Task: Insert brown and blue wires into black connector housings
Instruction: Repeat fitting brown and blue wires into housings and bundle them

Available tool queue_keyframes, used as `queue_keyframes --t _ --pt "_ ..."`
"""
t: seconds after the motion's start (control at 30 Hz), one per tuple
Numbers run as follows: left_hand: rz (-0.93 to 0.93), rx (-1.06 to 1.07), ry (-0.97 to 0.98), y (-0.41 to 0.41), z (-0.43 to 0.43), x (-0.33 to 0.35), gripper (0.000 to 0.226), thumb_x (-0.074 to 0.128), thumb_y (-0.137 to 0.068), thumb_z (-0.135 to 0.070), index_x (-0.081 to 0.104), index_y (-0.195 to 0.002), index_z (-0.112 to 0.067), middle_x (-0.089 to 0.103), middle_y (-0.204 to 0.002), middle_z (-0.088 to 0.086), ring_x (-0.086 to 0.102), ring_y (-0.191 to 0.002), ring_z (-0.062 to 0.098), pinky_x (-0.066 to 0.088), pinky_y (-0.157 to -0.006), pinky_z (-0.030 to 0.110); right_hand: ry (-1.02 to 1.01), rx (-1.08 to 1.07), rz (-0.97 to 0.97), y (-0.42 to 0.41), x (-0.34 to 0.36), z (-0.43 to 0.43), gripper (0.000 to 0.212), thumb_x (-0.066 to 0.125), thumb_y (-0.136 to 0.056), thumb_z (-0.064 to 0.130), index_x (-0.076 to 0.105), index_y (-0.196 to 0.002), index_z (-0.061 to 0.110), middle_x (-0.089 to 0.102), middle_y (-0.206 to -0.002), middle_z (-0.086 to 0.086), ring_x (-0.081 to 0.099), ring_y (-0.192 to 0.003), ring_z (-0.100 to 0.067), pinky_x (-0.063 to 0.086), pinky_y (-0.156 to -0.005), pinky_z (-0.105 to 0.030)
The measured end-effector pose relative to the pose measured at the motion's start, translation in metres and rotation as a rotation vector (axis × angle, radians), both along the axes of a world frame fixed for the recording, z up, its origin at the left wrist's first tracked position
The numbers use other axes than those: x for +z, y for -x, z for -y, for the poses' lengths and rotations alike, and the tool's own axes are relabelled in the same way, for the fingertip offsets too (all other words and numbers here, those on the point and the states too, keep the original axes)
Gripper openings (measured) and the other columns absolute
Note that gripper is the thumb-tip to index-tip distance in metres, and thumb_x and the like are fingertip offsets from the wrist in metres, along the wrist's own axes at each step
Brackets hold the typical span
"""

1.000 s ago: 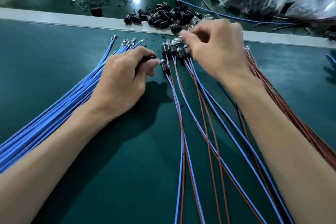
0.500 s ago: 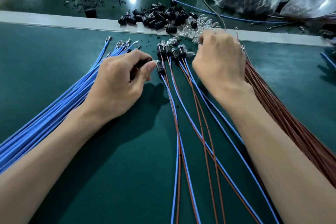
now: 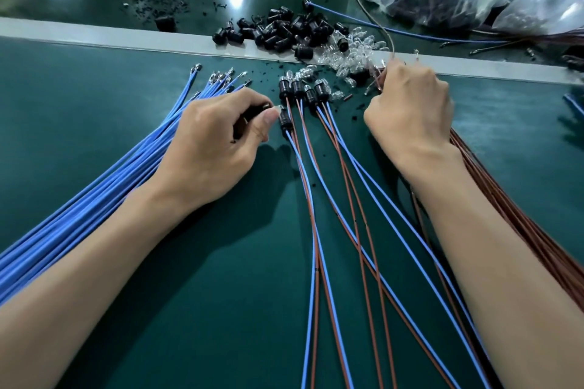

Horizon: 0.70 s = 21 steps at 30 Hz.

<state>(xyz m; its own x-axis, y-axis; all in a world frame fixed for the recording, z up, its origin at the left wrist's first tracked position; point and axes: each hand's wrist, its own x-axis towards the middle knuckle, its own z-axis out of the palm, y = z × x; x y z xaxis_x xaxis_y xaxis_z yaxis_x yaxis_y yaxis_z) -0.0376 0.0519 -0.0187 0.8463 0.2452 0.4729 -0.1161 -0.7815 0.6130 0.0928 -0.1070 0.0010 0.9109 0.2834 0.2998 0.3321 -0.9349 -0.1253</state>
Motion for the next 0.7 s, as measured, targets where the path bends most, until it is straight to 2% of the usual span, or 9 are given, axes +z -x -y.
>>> queue_keyframes --t 0.1,0.2,0.27,0.33,0.37,0.43,0.5,0.6,0.7 --pt "0.006 -0.003 -0.006 0.000 -0.001 0.000 0.025 0.053 -0.093 -0.026 0.066 -0.092 -0.005 0.061 -0.067 -0.007 0.053 -0.062 0.007 0.038 -0.058 0.007 0.022 -0.063 -0.017 -0.003 0.001 0.003 0.025 0.047 -0.086 0.004 0.057 -0.109 0.001 0.058 -0.111 -0.023 0.055 -0.104 -0.041 0.041 -0.073 -0.040" --pt "0.002 -0.010 -0.008 0.000 -0.002 -0.001 0.024 0.053 -0.094 -0.025 0.066 -0.093 -0.005 0.061 -0.067 -0.008 0.056 -0.063 0.006 0.039 -0.059 0.007 -0.038 -0.019 0.079 -0.005 0.006 0.003 0.025 0.046 -0.090 0.008 0.058 -0.112 0.002 0.058 -0.114 -0.019 0.053 -0.107 -0.037 0.042 -0.081 -0.041" --pt "-0.007 -0.021 0.019 0.001 -0.002 -0.001 0.024 0.052 -0.095 -0.026 0.066 -0.093 -0.006 0.060 -0.068 -0.011 0.057 -0.061 0.002 0.042 -0.059 0.009 -0.140 0.053 0.182 -0.004 0.013 0.001 0.023 0.048 -0.092 0.012 0.061 -0.111 0.006 0.061 -0.112 -0.014 0.056 -0.099 -0.028 0.040 -0.076 -0.034" --pt "-0.008 -0.074 0.093 0.002 0.000 0.001 0.022 0.050 -0.095 -0.026 0.064 -0.092 -0.009 0.061 -0.073 -0.010 0.058 -0.059 0.001 0.046 -0.058 0.017 -0.271 0.142 0.187 0.000 0.022 -0.006 0.018 0.052 -0.092 0.016 0.064 -0.104 0.009 0.066 -0.100 -0.007 0.055 -0.081 -0.015 0.036 -0.065 -0.020" --pt "-0.005 -0.130 0.164 0.003 0.001 0.003 0.020 0.049 -0.095 -0.024 0.062 -0.091 -0.011 0.062 -0.079 -0.007 0.059 -0.063 0.002 0.046 -0.058 0.019 -0.336 0.195 0.132 0.004 0.025 -0.011 0.015 0.054 -0.091 0.017 0.066 -0.099 0.011 0.066 -0.091 -0.003 0.053 -0.073 -0.010 0.035 -0.060 -0.013" --pt "-0.024 -0.268 0.378 0.004 0.007 0.008 0.016 0.047 -0.095 -0.019 0.061 -0.090 -0.013 0.061 -0.101 0.005 0.062 -0.085 0.005 0.049 -0.066 0.018 -0.510 0.288 -0.110 0.011 0.028 -0.022 0.011 0.056 -0.090 0.014 0.066 -0.086 0.013 0.065 -0.074 0.002 0.056 -0.058 -0.005 0.040 -0.053 -0.006" --pt "-0.100 -0.385 0.610 0.004 0.014 0.011 0.016 0.045 -0.092 -0.016 0.061 -0.092 -0.013 0.055 -0.120 0.017 0.060 -0.109 0.018 0.053 -0.079 0.022 -0.749 0.326 -0.449 0.021 0.028 -0.032 0.017 0.054 -0.091 0.009 0.062 -0.077 0.011 0.066 -0.060 -0.001 0.060 -0.044 -0.007 0.047 -0.046 -0.015" --pt "-0.266 -0.530 0.846 0.007 0.022 0.009 0.020 0.044 -0.090 -0.016 0.060 -0.092 -0.004 0.063 -0.115 0.016 0.062 -0.111 0.029 0.053 -0.090 0.035 -1.232 0.276 -0.860 0.030 0.028 -0.040 0.021 0.046 -0.097 0.003 0.053 -0.077 0.005 0.064 -0.050 -0.005 0.061 -0.040 -0.013 0.045 -0.039 -0.017" --pt "-0.374 -0.648 0.890 0.010 0.027 0.006 0.022 0.045 -0.089 -0.018 0.064 -0.088 -0.007 0.064 -0.123 0.010 0.062 -0.113 0.025 0.050 -0.095 0.034 -1.749 0.195 -1.117 0.026 0.033 -0.039 0.014 0.037 -0.099 -0.003 0.049 -0.097 -0.010 0.065 -0.058 -0.020 0.065 -0.049 -0.024 0.051 -0.041 -0.019"
